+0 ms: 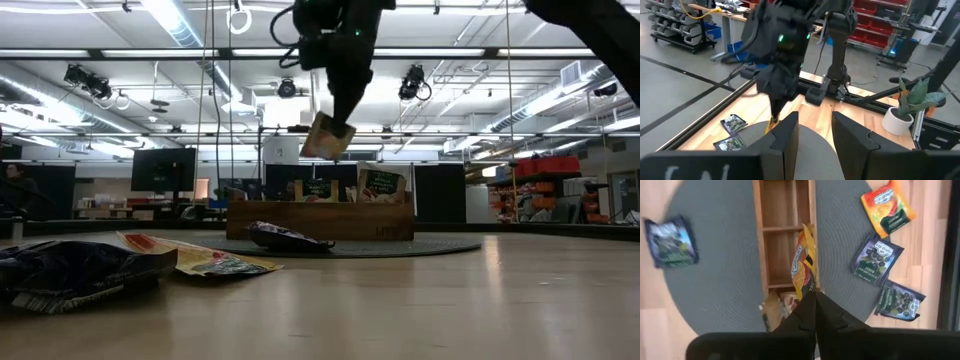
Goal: Pick & Place Tea
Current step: Put the yellow tea bag into the middle section of the wooden organizer
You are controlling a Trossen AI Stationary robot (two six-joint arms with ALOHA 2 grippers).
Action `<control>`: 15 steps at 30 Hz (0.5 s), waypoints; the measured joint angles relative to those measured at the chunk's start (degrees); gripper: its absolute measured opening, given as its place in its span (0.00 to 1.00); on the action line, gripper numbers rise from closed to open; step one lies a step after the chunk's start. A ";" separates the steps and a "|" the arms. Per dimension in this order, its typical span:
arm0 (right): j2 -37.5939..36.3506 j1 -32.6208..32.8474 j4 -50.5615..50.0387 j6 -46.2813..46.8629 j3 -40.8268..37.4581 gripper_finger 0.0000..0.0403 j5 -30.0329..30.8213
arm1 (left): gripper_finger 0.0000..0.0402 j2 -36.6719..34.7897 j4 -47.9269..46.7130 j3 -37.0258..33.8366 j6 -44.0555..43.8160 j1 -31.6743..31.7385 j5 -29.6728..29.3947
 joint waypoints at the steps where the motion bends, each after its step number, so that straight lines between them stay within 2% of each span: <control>1: 0.47 0.01 -0.19 -0.76 0.00 0.00 0.10 | 0.30 0.00 -0.01 0.00 -0.12 0.00 -0.01; 15: 4.75 0.52 1.49 -4.56 0.00 0.00 1.56 | 0.30 0.00 -0.23 0.00 -0.35 0.00 -1.10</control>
